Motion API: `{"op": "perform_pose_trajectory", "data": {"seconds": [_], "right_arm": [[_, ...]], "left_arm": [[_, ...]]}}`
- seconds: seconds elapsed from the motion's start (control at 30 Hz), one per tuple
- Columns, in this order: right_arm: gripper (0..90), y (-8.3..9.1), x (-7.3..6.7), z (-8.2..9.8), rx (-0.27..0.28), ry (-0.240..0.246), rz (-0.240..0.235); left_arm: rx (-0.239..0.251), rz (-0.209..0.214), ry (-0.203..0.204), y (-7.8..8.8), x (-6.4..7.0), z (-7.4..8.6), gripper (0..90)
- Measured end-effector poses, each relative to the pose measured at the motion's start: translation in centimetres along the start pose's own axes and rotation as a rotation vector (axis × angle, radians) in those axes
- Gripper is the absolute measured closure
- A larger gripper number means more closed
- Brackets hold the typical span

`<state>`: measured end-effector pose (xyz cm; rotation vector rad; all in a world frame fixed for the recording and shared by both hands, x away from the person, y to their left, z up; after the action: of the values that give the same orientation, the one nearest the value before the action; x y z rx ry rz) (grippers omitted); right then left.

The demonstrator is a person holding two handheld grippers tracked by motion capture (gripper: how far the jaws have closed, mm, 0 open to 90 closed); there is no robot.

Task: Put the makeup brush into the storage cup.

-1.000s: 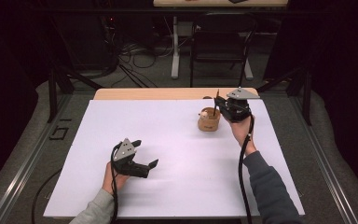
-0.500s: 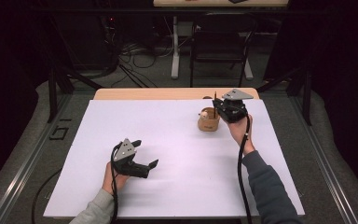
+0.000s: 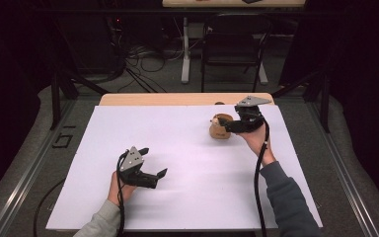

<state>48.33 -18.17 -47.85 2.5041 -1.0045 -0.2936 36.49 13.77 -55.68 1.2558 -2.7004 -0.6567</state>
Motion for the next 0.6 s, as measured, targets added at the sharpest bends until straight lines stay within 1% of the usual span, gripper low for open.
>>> {"op": "perform_pose_trajectory", "data": {"seconds": [0.03, 0.07, 0.17, 0.27, 0.37, 0.43, 0.57, 0.6], "right_arm": [[10.6, 0.1, -0.3, 0.1, -0.008, 0.011, -0.004], [8.5, 0.3, -0.6, 0.1, -0.003, 0.02, -0.012], [4.8, 0.8, -1.4, 0.1, 0.009, 0.023, -0.032], [2.7, 1.1, -1.9, 0.4, 0.014, 0.014, -0.049], [0.5, 1.2, -2.3, 0.7, 0.016, 0.008, -0.055], [0.0, 1.5, -2.5, 1.0, 0.027, 0.002, -0.061], [0.0, 1.7, -3.0, 1.2, 0.041, 0.009, -0.067], [0.0, 1.9, -3.4, 1.3, 0.042, 0.017, -0.078]], "left_arm": [[-0.003, -0.003, -0.002, 0.0, 0.0, 0.0, 0.0], [-0.002, -0.003, -0.002, 0.0, 0.0, 0.0, 0.0], [-0.003, -0.002, -0.005, 0.0, 0.1, -0.1, 0.0], [-0.002, -0.002, -0.004, 0.0, 0.1, -0.1, 0.0], [-0.001, -0.004, -0.005, 0.0, 0.0, -0.2, 0.0], [0.001, -0.009, -0.004, 0.0, 0.0, -0.2, 0.0], [0.009, -0.015, -0.002, 0.1, 0.1, -0.5, 0.0], [0.01, -0.018, -0.002, 0.1, 0.1, -0.6, 0.0]]}}
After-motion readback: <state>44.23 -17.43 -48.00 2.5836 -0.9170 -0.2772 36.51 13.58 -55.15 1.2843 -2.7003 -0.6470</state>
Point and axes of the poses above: each handheld gripper's, and its own axes: y roughly backward along the jaws, z roughly out of its underside, x roughly to its right, the point moved 5 cm from there along -y, roughly forward along the jaws, and after that the axes turned 9 degrees about -z, right-handed, at the moved point
